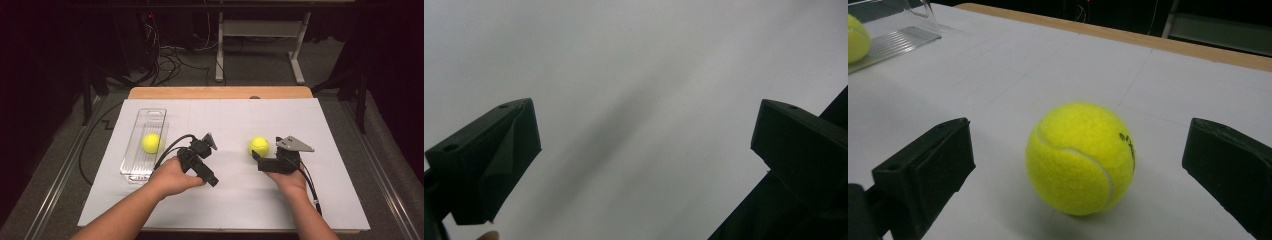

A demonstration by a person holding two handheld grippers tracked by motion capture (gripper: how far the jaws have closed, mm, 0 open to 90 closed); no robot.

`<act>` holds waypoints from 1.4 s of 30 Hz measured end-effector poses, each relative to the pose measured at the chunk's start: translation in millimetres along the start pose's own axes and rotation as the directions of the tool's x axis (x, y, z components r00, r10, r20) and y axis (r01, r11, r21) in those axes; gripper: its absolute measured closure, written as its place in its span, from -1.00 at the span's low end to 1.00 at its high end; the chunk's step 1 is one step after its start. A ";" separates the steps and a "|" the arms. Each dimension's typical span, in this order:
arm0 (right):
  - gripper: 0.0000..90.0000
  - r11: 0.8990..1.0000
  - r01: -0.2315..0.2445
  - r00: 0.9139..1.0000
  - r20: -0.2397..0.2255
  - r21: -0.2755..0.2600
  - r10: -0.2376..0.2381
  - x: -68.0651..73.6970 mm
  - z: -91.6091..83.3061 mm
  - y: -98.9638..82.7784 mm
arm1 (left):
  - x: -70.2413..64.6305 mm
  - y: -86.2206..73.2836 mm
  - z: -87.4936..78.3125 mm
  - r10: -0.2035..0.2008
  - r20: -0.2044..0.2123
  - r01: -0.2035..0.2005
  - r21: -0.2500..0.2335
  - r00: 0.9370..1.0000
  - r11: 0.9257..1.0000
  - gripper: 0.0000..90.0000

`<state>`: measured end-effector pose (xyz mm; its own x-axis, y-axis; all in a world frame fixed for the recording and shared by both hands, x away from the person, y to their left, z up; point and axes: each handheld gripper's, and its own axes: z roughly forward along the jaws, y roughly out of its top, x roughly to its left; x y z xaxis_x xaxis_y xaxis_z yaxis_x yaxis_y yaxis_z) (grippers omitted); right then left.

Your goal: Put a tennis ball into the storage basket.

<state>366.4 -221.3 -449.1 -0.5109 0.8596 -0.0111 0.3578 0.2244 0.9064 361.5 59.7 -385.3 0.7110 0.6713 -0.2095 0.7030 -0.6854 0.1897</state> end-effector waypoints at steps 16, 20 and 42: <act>-0.97 0.999 -0.007 1.000 0.030 0.031 0.006 1.4 20.4 5.1 | 1.0 -3.9 -2.7 0.004 0.014 -0.004 -0.009 1.000 1.000 -0.99; -0.96 0.999 -0.018 0.999 0.032 0.044 0.017 1.6 24.7 3.7 | 4.1 -5.0 -1.1 0.000 0.020 0.000 -0.009 1.000 1.000 -0.99; -0.63 0.989 -0.049 0.998 0.041 0.140 0.043 3.6 34.9 0.0 | 2.0 -7.3 -1.5 0.003 0.014 -0.003 0.000 1.000 1.000 -0.99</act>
<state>391.9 -202.2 -463.9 -0.4621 0.8868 0.0107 0.4880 0.2441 0.8380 357.7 66.5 -385.7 0.7129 0.6651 -0.2223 0.7008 -0.6875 0.1904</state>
